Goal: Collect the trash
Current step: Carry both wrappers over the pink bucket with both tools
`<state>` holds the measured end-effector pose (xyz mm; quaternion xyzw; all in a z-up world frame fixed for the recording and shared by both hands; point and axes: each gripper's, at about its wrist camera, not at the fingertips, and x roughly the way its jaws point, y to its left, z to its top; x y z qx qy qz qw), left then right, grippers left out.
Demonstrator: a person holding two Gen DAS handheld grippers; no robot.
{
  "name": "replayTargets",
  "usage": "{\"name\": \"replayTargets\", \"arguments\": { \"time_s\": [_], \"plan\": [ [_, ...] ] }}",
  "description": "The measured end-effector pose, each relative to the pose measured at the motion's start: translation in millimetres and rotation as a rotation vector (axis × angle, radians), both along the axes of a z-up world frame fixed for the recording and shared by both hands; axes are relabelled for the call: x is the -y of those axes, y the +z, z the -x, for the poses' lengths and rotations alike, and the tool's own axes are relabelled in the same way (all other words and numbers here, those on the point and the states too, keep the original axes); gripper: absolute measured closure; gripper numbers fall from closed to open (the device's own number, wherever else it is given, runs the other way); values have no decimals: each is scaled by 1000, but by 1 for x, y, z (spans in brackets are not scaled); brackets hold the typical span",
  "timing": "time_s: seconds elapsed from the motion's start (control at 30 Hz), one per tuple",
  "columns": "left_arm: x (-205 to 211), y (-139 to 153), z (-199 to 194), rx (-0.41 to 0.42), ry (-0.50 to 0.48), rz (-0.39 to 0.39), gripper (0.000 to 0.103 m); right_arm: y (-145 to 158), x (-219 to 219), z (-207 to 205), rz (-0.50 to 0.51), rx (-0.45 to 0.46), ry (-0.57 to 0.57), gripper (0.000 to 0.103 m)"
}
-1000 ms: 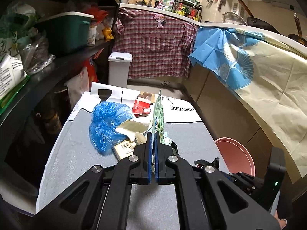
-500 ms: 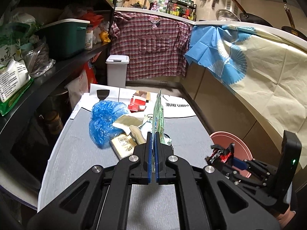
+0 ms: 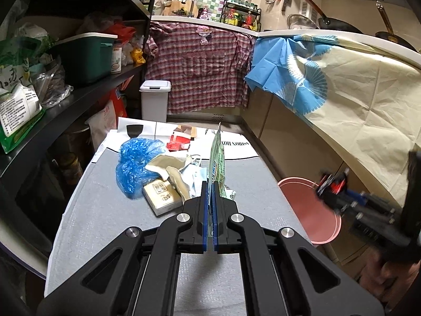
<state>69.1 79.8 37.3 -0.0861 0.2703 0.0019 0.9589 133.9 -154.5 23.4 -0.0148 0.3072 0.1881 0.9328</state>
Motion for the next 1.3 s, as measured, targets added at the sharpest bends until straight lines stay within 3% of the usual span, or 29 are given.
{"name": "replayTargets", "arguments": {
  "time_s": [0.23, 0.47, 0.73, 1.3],
  "plan": [
    [18, -3, 3, -5, -32, -5, 101, 36, 44, 2, 2, 65, -63, 71],
    [44, -1, 1, -1, -78, -3, 101, 48, 94, -6, 22, 91, -165, 71],
    [70, -3, -7, -10, -110, 18, 101, 37, 131, -16, 53, 78, -247, 71],
    [104, -15, -34, -43, -149, 30, 101, -1, 159, -37, 31, 11, -321, 71]
  ]
}}
